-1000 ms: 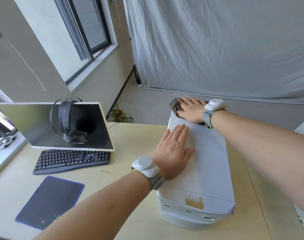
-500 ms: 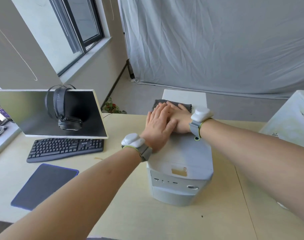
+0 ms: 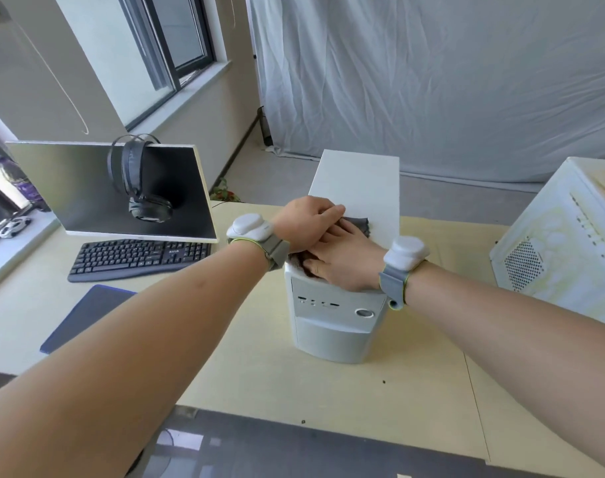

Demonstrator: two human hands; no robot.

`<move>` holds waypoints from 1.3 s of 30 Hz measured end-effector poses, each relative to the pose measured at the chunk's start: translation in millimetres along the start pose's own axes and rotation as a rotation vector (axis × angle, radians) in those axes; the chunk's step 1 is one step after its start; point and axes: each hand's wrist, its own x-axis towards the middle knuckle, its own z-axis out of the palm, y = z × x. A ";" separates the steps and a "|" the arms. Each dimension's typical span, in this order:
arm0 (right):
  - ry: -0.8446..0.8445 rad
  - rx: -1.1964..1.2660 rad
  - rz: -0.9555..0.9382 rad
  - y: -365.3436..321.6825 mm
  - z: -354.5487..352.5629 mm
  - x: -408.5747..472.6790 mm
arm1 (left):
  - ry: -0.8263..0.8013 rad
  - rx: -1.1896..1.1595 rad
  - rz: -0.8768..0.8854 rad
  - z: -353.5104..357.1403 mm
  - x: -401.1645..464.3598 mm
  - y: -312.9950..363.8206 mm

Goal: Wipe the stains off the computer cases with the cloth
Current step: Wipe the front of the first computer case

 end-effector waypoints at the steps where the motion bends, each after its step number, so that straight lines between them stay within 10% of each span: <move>1: 0.032 0.012 -0.037 0.1 0.1 -8.0 | 0.003 -0.010 -0.001 0.1 -0.3 2.3; 17: 0.550 -0.562 -0.263 1.2 81.6 -84.5 | -0.019 0.114 0.134 21.6 -23.0 -1.8; 30: 0.161 -0.403 -0.281 -28.2 137.0 -41.2 | -0.171 -0.015 0.089 10.7 -8.5 -12.6; 39: 0.329 -0.477 -0.240 -5.8 125.0 -93.6 | 0.020 0.340 0.283 29.1 -13.3 -23.6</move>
